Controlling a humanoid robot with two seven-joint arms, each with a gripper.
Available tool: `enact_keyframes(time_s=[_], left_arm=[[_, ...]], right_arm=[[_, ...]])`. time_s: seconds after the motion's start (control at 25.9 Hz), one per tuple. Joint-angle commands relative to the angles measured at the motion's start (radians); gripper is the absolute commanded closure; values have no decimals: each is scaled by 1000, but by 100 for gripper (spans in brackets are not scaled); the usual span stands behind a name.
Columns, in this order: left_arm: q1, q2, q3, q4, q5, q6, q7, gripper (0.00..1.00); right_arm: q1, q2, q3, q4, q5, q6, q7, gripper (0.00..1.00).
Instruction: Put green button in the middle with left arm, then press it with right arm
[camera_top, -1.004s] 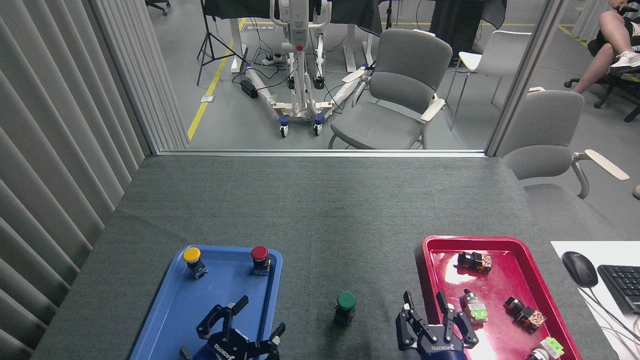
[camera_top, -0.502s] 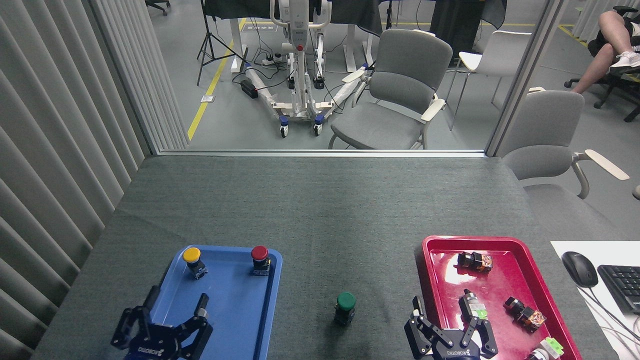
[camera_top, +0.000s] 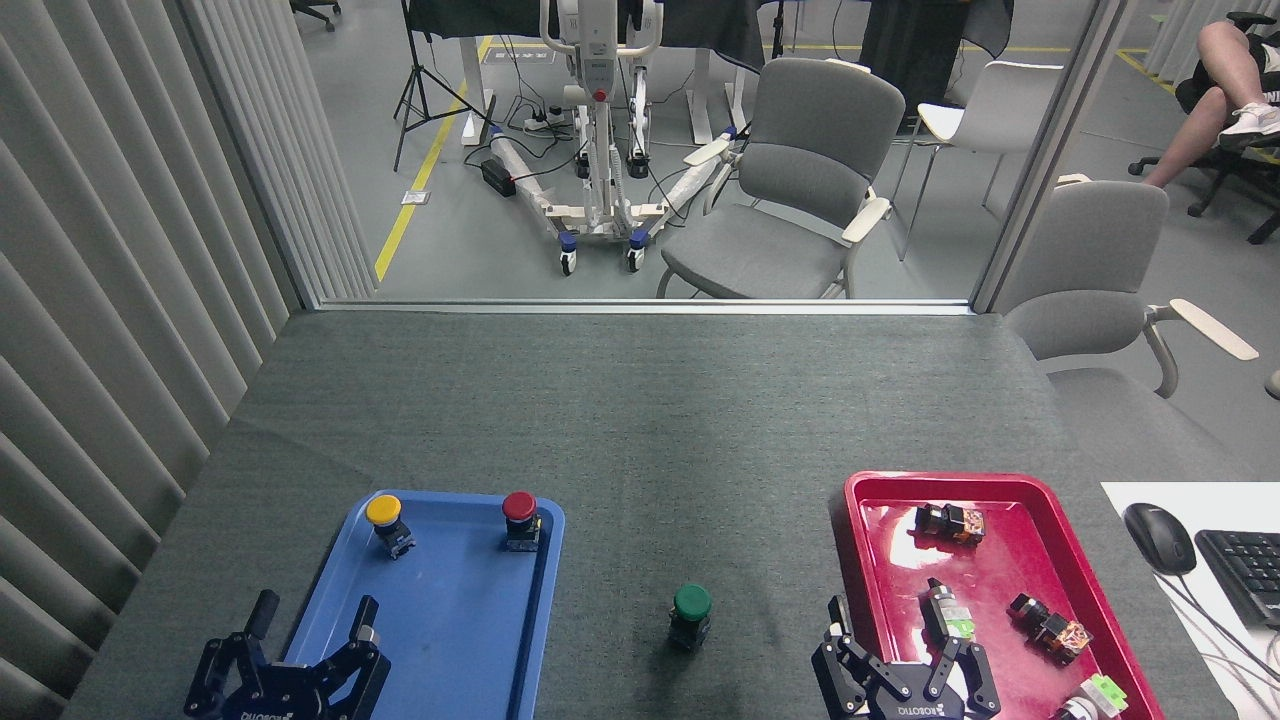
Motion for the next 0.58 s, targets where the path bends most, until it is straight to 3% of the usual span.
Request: enact_keyframes(time_s=[0.0,0.54], left_arm=[[0,4,1,2,0,-5,0,1],[1,9,3,5,0,-5,-1,1]], right_arm=[[1,3,-1,1,-1,-2,-2,0],[6,4,-41,9,-1,-2,-5,0]])
